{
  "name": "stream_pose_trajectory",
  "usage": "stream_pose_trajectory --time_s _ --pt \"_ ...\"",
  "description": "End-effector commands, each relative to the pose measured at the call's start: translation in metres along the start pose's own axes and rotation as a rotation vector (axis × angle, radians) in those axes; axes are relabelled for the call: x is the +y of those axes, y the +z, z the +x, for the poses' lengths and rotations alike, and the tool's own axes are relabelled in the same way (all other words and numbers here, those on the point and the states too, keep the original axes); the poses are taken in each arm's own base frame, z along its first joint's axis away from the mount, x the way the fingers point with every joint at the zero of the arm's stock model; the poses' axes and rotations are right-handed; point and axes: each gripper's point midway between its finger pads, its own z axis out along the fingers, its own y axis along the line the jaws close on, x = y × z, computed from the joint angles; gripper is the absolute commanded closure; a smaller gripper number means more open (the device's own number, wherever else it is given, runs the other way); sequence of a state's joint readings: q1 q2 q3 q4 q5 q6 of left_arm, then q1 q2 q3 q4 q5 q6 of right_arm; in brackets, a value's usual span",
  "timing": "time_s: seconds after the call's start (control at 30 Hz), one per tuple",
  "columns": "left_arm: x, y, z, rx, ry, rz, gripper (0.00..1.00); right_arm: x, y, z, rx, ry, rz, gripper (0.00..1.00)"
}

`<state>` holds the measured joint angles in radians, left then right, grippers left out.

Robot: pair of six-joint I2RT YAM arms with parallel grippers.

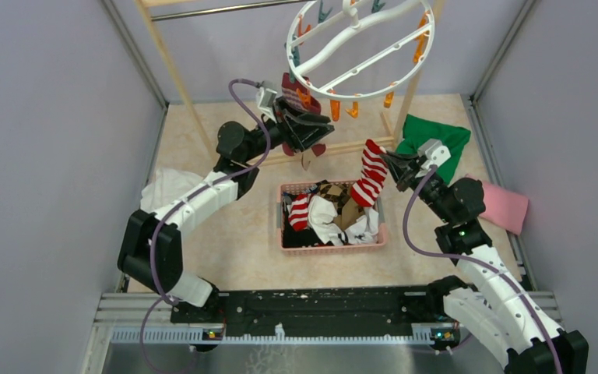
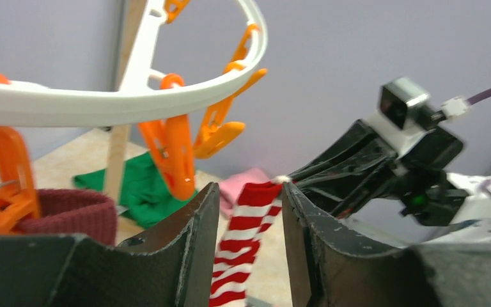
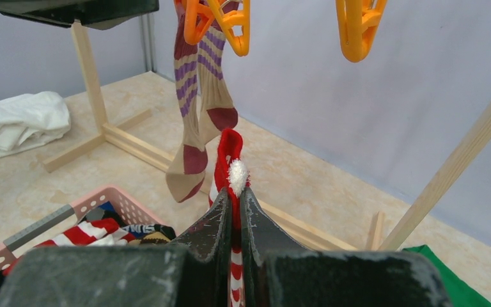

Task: Clip the socks to the hanger
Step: Open the clamp at the hanger.

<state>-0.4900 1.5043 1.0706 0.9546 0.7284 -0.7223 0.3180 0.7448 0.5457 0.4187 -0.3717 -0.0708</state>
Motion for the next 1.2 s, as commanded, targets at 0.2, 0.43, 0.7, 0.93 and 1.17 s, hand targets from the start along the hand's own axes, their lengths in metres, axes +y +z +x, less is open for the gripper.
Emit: stream_pose_trajectory --time_s 0.2,0.43,0.7,0.93,1.17 --pt "0.019 0.002 -0.032 -0.011 0.415 -0.211 0.47 0.001 0.002 -0.025 -0.062 -0.032 -0.015 1.00" --pt "0.020 0.023 -0.026 -0.049 0.536 -0.350 0.46 0.001 0.003 -0.025 -0.061 -0.033 -0.018 1.00" --pt "0.043 0.031 -0.031 -0.072 0.591 -0.547 0.52 0.001 0.003 -0.026 -0.061 -0.035 -0.016 1.00" --pt "0.037 0.030 -0.026 -0.061 0.609 -0.522 0.53 -0.001 0.001 -0.026 -0.060 -0.039 -0.007 1.00" --pt "0.018 0.004 -0.021 -0.033 0.619 -0.495 0.49 -0.002 0.000 -0.024 -0.059 -0.039 -0.002 1.00"
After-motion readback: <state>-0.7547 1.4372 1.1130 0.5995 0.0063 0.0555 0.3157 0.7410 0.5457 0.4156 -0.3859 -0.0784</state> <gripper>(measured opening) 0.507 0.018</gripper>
